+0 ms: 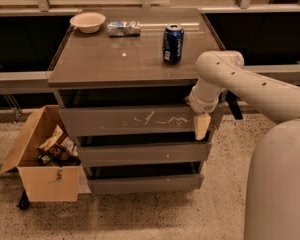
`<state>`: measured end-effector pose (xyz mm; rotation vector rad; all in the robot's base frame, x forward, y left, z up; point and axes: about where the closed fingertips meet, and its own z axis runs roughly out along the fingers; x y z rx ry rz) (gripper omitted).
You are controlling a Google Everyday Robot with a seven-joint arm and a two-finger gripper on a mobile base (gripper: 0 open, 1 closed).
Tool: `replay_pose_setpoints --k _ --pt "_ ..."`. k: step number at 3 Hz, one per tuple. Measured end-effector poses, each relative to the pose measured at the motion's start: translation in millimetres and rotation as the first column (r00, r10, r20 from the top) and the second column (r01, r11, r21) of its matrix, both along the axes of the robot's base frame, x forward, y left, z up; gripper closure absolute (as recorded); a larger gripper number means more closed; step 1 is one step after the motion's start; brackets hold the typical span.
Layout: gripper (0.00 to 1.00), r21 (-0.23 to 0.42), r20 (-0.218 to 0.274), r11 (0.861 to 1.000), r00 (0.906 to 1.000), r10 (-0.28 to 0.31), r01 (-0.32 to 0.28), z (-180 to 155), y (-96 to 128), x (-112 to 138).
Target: Open top drawer
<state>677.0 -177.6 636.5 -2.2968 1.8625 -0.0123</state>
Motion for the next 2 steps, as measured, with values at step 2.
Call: replay_pose_setpoints --k 2 --pt "0.72 0.007 -0.007 1.0 1.0 -0.006 0.006 1.1 2.4 -2.9"
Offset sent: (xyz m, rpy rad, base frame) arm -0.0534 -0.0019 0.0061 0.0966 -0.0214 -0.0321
